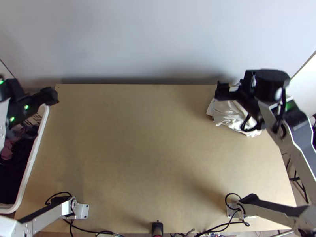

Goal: Fold the t-shirt

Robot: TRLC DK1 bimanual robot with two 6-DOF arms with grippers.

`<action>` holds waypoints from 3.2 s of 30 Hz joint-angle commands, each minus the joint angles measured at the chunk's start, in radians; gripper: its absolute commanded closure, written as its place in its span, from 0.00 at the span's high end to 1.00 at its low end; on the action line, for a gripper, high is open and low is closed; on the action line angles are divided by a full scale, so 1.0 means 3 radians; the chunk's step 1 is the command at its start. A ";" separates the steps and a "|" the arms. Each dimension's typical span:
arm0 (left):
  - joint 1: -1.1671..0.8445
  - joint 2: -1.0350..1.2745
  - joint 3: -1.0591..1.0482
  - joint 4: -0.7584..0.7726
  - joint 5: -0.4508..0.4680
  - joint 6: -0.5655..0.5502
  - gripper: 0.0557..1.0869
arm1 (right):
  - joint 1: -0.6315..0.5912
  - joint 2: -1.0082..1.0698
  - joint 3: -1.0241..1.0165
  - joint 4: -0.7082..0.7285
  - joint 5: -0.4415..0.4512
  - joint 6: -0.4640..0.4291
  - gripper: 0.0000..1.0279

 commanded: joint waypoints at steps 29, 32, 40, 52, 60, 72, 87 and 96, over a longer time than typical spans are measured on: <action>0.2587 0.2009 -0.0131 0.0774 -0.0859 0.0894 0.95 | -0.0233 -0.0225 -0.0959 0.0020 0.0007 0.0316 0.95; 0.2720 0.2198 -0.0397 0.1153 -0.0884 0.1027 0.95 | -0.0223 -0.0132 -0.0846 0.0020 0.0007 0.0321 0.95; 0.2991 0.2637 -0.0561 0.1480 -0.0915 0.1093 0.95 | -0.0192 0.0174 -0.0488 0.0020 0.0017 0.0254 0.95; 0.3318 0.3241 -0.0484 0.1919 -0.0915 0.1170 0.95 | 0.0263 0.0594 0.0105 -0.0067 0.0053 0.0060 0.95; 0.3420 0.3599 -0.0418 0.2104 -0.0915 0.1211 0.95 | 0.0523 0.0706 0.0151 -0.0113 0.0109 -0.0006 0.95; 0.3395 0.3946 -0.0254 0.2191 -0.0828 0.1119 0.95 | 0.0667 0.0727 0.0228 -0.0241 0.0109 -0.0042 0.95; 0.3364 0.4064 -0.0111 0.2252 -0.0281 0.0792 0.95 | 0.0697 0.0716 0.0207 -0.0333 0.0109 -0.0057 0.95; 0.3323 0.4054 -0.0101 0.2329 -0.0127 0.0700 0.95 | 0.0723 0.0727 0.0120 -0.0333 0.0119 -0.0088 0.95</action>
